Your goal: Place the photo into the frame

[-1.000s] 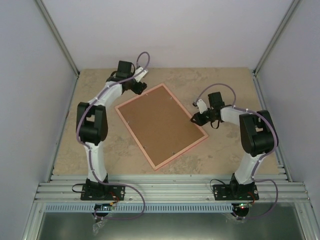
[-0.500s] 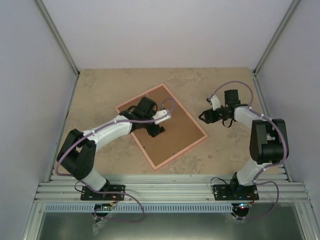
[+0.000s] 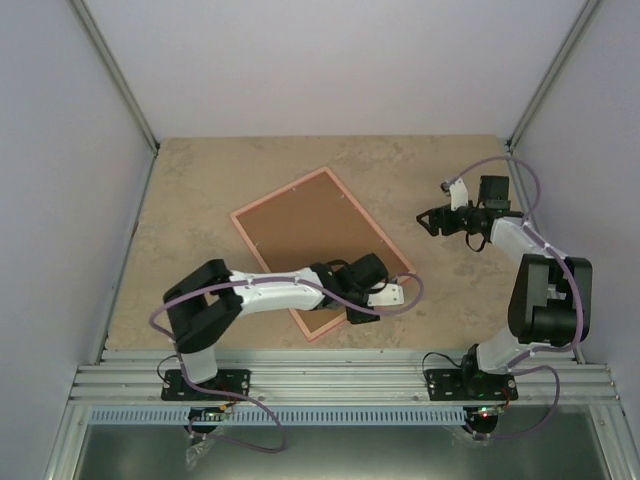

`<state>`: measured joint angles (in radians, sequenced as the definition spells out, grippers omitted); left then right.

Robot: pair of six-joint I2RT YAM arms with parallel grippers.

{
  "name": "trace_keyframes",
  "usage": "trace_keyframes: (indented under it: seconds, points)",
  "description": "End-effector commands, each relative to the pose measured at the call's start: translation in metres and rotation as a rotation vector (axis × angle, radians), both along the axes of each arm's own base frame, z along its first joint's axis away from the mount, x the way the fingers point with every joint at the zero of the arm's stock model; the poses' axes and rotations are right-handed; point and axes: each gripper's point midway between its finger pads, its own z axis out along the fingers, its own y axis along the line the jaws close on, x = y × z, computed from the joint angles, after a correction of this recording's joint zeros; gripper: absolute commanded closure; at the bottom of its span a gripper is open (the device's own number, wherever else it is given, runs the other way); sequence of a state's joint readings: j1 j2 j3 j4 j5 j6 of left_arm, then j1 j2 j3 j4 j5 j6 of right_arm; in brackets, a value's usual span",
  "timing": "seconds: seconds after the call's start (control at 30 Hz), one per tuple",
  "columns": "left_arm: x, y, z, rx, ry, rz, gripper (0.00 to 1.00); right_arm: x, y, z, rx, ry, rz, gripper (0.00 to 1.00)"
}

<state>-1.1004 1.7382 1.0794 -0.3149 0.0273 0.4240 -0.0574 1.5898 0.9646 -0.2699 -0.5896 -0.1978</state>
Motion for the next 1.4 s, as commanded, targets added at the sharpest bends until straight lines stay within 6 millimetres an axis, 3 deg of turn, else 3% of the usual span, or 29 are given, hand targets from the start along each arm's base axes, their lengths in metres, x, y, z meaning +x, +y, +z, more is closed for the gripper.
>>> trace_keyframes:
  seconds: [0.0, 0.13, 0.3, 0.63, 0.73, 0.97, 1.13, 1.37]
  points:
    - [0.017, -0.018, -0.008, 0.021, -0.072, 0.061, 0.32, 0.0, -0.005, 0.001, 0.03, -0.016, 0.002, 0.18]
    - [0.02, -0.008, -0.029, 0.084, -0.109, 0.048, 0.37, -0.001, -0.003, -0.001, 0.049, -0.011, 0.016, 0.18]
    - [0.007, 0.01, -0.046, 0.154, -0.081, -0.005, 0.54, -0.003, -0.001, -0.003, 0.061, -0.004, 0.028, 0.18]
    - [-0.043, 0.085, -0.066, 0.27, -0.03, -0.206, 0.78, -0.008, 0.007, -0.005, 0.085, 0.002, 0.082, 0.23]
    - [-0.047, 0.102, -0.07, 0.292, -0.018, -0.235, 0.8, -0.016, 0.021, 0.002, 0.093, -0.021, 0.176, 0.27]
    - [-0.062, 0.109, -0.057, 0.22, 0.02, -0.302, 0.76, -0.051, 0.078, 0.006, -0.14, -0.122, 0.527, 0.44]
    - [-0.057, 0.105, -0.056, 0.208, -0.001, -0.288, 0.72, -0.08, 0.102, -0.018, -0.34, -0.127, 0.76, 0.53]
    - [-0.059, 0.105, -0.058, 0.198, 0.005, -0.287, 0.72, -0.101, 0.115, -0.045, -0.488, -0.065, 0.863, 0.6]
